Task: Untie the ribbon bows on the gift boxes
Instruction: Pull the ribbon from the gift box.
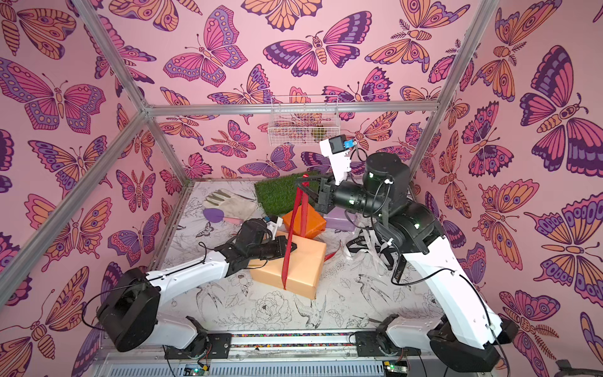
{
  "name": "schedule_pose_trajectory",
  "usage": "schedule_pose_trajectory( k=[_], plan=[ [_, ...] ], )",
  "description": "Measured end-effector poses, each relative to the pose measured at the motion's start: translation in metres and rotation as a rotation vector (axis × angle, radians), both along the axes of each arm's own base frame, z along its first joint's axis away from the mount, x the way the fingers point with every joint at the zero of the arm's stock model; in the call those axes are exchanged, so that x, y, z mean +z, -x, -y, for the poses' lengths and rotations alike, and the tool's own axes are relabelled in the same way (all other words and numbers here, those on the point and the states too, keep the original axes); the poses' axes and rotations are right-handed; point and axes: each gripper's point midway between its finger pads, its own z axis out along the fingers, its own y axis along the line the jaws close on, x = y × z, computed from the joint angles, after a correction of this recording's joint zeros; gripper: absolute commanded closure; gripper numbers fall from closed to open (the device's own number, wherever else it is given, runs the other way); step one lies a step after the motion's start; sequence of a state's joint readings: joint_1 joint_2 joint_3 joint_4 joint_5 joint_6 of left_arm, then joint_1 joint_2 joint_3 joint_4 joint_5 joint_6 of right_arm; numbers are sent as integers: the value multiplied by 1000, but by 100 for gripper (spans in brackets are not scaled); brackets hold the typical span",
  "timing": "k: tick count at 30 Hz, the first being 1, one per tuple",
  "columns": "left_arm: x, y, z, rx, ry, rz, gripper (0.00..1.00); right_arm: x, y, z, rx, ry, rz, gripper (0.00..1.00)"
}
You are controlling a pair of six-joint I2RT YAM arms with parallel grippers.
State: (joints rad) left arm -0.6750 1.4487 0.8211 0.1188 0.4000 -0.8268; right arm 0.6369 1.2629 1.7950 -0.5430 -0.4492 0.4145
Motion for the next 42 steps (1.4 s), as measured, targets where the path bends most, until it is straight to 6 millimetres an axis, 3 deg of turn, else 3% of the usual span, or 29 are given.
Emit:
schedule_pose_trajectory(
  k=[1,2,4,7,12,16,18,21,26,34,42],
  plan=[
    [0,0,0,-1,0,0,88,-1,0,0,6,0,-2,100],
    [0,1,0,-5,-1,1,72,-3,0,-2,14,0,-3,100],
    [5,3,4,-32,17,6,53,-7,-1,-6,37,-4,-2,100],
    [21,5,4,-54,42,31,38,-23,-4,-14,67,3,-22,100],
    [43,-5,-29,-7,37,82,35,-52,-9,-23,98,37,-83,100],
    [93,-16,-69,58,78,242,35,-55,-8,-25,111,38,-89,100],
    [112,-9,-73,29,99,313,34,-55,-7,-26,122,36,-93,100],
    [128,12,-58,-101,130,402,29,-59,-9,-31,142,36,-120,100],
    [125,37,-29,-287,135,469,30,-71,-14,-42,180,39,-184,100],
    [112,17,-12,-335,112,525,33,-63,-2,-45,242,11,-217,100],
    [130,-5,5,-346,146,601,35,-65,11,-40,267,9,-249,100]
  ],
)
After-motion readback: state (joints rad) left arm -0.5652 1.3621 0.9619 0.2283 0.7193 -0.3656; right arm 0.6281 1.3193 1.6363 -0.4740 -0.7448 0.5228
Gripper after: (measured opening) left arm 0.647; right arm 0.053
